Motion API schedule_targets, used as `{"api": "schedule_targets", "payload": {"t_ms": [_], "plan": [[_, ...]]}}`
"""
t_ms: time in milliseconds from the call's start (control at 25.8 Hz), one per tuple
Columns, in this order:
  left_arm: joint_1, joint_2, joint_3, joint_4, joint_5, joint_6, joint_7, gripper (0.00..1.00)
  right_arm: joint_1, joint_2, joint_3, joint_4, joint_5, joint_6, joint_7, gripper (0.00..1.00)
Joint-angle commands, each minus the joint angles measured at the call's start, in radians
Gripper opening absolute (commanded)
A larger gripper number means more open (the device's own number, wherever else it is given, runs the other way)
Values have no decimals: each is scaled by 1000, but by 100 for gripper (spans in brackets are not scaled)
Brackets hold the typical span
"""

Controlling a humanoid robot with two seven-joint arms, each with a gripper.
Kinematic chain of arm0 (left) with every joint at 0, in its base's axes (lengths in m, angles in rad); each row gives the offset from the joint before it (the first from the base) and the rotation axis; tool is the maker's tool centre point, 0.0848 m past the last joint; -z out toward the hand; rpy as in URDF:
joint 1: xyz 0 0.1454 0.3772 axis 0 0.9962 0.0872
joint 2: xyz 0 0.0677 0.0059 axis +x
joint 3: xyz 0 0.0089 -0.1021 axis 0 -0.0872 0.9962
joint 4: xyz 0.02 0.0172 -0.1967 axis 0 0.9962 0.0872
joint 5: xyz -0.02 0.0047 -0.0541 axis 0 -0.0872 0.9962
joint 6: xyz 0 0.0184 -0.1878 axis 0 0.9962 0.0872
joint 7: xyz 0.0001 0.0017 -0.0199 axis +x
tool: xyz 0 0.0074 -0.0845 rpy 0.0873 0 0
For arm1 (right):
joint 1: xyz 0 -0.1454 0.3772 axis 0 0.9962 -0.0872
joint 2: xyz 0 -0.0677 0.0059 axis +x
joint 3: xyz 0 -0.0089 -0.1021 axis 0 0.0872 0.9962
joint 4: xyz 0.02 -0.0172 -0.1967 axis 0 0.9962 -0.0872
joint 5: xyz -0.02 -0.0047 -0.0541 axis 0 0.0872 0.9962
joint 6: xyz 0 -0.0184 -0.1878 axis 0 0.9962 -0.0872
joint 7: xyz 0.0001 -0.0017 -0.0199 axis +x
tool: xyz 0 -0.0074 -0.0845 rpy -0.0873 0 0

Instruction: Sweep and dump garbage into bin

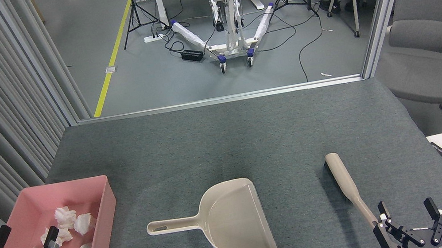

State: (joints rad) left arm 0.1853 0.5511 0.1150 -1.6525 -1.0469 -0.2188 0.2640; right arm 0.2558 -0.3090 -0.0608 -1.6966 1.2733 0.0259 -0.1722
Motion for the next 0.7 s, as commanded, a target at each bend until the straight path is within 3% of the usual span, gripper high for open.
{"api": "schedule_targets", "payload": {"t_ms": [0, 194, 658], "plan": [[6, -2, 9, 8, -1, -27, -12, 100, 0, 2, -1, 0, 0, 0, 2, 98], [20, -2, 12, 10, 1, -131, -78, 100, 0, 11, 1, 0, 0, -1, 2, 98], [29, -4, 8, 54, 119, -131, -91, 100, 0, 25, 1, 0, 0, -1, 2, 98]]}}
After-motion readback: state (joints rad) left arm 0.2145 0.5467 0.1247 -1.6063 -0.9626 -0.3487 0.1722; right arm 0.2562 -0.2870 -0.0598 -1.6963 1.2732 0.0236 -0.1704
